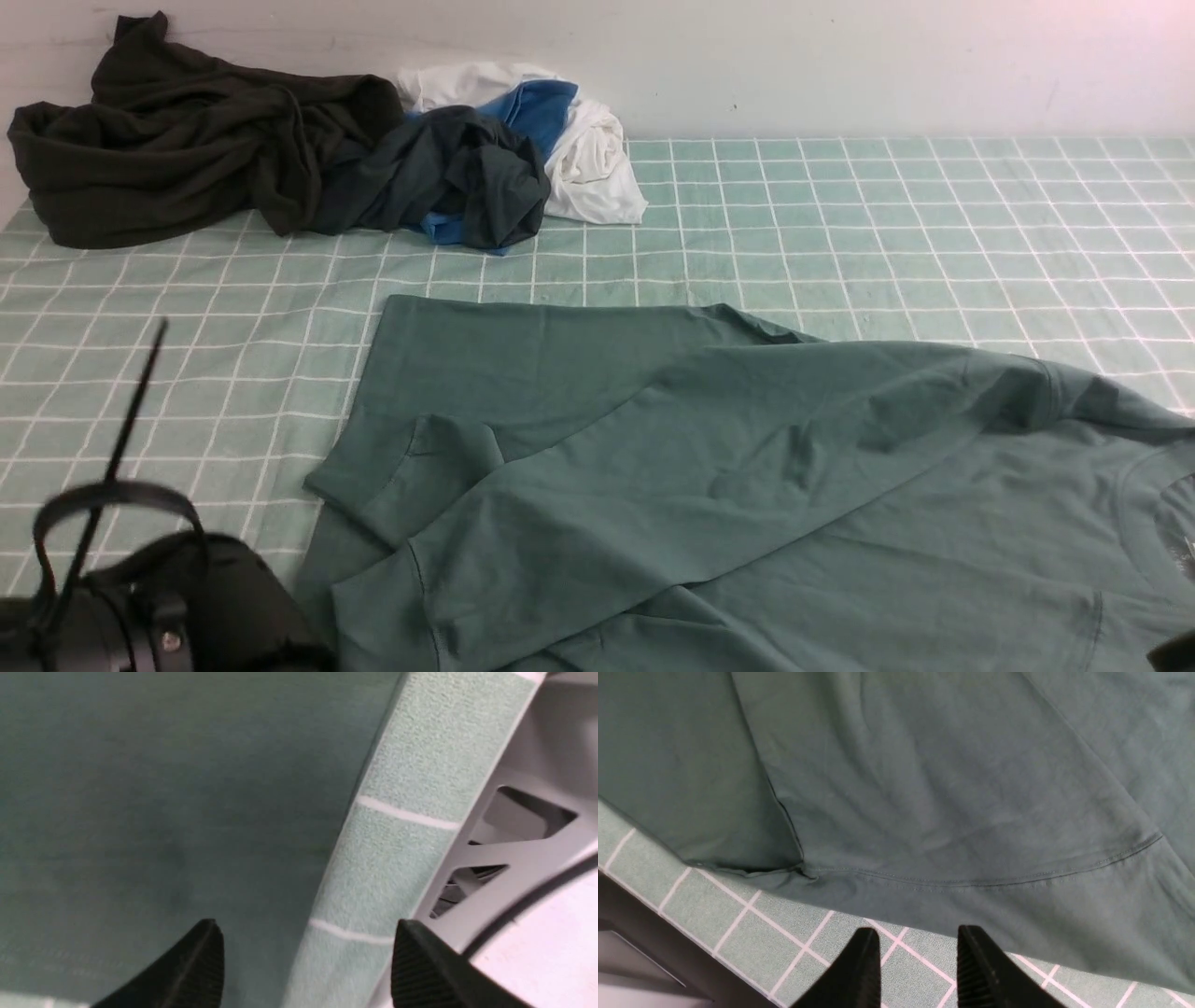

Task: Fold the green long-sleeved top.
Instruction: Use both arms simultaneously to clamp the lower edge of the clothing fabric

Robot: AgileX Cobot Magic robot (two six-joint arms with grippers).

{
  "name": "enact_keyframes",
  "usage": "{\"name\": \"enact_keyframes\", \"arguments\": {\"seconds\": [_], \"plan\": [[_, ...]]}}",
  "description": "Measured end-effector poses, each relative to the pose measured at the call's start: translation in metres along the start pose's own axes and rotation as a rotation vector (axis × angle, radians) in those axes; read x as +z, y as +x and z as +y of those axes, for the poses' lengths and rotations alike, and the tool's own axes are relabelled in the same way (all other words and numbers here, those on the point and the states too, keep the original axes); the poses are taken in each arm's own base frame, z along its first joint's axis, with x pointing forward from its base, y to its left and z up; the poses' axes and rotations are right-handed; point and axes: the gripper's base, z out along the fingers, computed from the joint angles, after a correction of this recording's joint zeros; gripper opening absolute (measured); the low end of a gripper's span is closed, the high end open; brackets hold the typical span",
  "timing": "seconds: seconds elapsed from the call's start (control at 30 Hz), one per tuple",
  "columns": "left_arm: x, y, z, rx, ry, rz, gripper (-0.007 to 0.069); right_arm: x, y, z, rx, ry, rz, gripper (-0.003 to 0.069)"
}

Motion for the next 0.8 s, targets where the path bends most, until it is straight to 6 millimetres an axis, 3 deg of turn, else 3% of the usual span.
{"name": "enact_keyframes", "arguments": {"seconds": [0.17, 0.6, 0.8], "plan": [[0.015, 0.004, 0.001, 0.009, -0.068, -0.044, 0.0448, 0.000, 0.000, 0.000, -0.001, 0.000, 0.001, 0.0229], [0.018, 0.002, 0.010, -0.013, -0.156, -0.039, 0.0447, 0.000, 0.000, 0.000, -0.003, 0.000, -0.003, 0.0230], [0.017, 0.001, 0.011, -0.108, -0.156, -0.052, 0.0329, 0.000, 0.000, 0.000, -0.003, 0.001, -0.004, 0.0231]]}}
